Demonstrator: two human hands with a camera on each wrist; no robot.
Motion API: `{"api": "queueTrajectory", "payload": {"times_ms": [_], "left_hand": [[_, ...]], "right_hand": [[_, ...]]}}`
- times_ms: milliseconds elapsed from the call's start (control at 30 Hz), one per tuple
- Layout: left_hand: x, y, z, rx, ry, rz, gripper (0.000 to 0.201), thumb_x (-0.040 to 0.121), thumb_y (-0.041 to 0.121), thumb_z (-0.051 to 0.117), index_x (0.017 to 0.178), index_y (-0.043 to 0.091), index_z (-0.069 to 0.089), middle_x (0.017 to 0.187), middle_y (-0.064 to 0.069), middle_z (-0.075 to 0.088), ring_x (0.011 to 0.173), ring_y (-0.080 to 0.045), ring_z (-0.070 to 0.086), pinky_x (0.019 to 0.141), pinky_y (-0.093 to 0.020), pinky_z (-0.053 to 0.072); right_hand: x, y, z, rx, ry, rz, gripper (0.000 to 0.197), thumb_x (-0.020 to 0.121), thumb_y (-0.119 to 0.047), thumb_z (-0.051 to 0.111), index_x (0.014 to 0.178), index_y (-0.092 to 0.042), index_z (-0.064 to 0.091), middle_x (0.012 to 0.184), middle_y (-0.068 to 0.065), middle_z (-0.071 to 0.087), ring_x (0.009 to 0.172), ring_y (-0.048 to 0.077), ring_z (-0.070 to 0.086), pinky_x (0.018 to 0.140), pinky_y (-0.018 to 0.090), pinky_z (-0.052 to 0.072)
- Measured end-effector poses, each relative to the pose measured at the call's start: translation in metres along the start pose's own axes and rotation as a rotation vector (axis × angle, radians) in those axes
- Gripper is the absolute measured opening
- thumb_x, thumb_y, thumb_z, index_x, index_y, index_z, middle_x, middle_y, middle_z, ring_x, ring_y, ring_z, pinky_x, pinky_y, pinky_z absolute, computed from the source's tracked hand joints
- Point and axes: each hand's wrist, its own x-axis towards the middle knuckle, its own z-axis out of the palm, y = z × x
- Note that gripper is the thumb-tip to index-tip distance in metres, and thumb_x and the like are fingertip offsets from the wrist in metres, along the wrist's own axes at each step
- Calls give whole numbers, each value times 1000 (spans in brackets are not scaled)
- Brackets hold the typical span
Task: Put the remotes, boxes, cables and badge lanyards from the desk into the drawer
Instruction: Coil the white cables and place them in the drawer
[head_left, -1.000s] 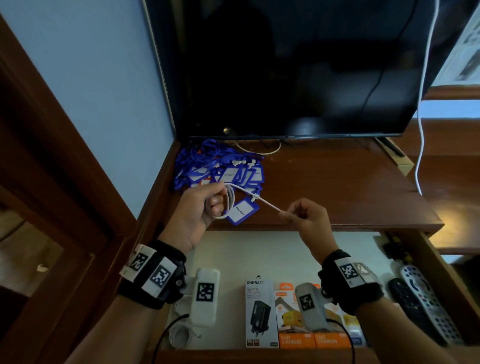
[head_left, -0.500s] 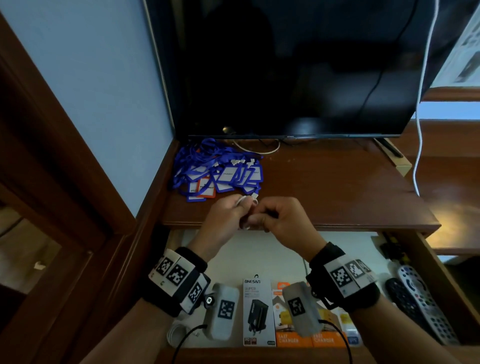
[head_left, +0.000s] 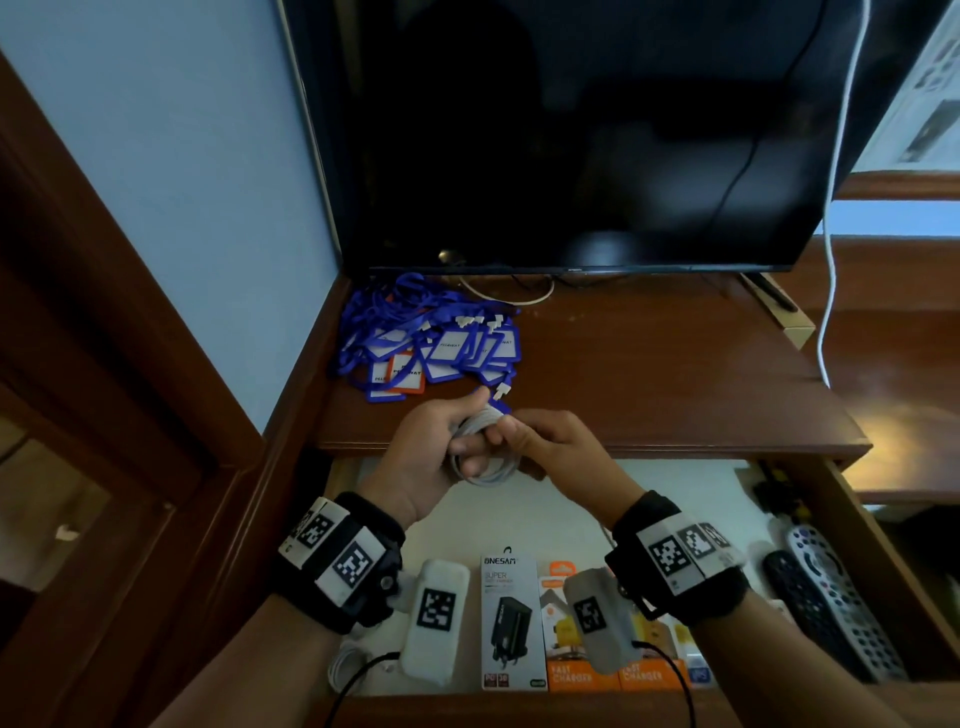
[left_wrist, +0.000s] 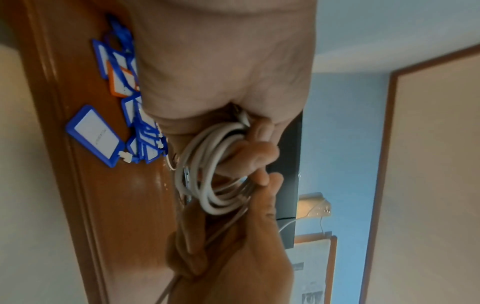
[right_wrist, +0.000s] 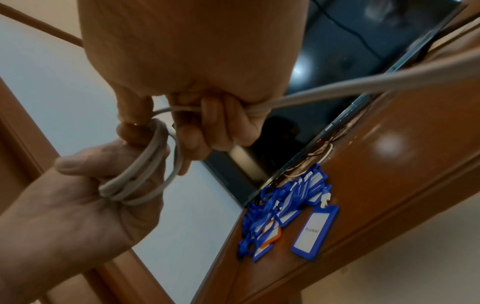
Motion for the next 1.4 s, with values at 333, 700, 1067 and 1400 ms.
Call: {"api": "queueTrajectory", "payload": {"times_ms": [333,700,1067,1400], "left_hand": [[1,-5,-3,557,171,233,15,91,37,59,91,25,68,84,6,69,78,-5,65,72,-18,51],[7,5,-16,844,220,337,35,81,13,73,115,18,68,110,2,71,98,-5,65,92,-27,53],[11,-11,-22,508,275,288,31,80,-3,70,109,9,69,77,2,73,60,-10,69,57,-16,52],[15,-10,-14,279,328,330,23,85,2,64,102,16,73,73,2,73,65,-8,64,54,-16,48]], "right_hand": [[1,15,5,-54,142,25,46,89,-41,47,83,3,60,64,9,52,54,13,44,54,31,36],[1,18,0,16,181,22,18,94,-13,58,88,3,64,62,-3,49,50,3,40,51,17,33],[2,49,-8,-366,552,120,7,76,-10,78,82,-7,76,75,-3,51,70,11,47,62,12,34],[10,21,-1,438,316,235,44,93,-35,53,102,7,64,100,30,65,87,35,65,80,45,54]]}}
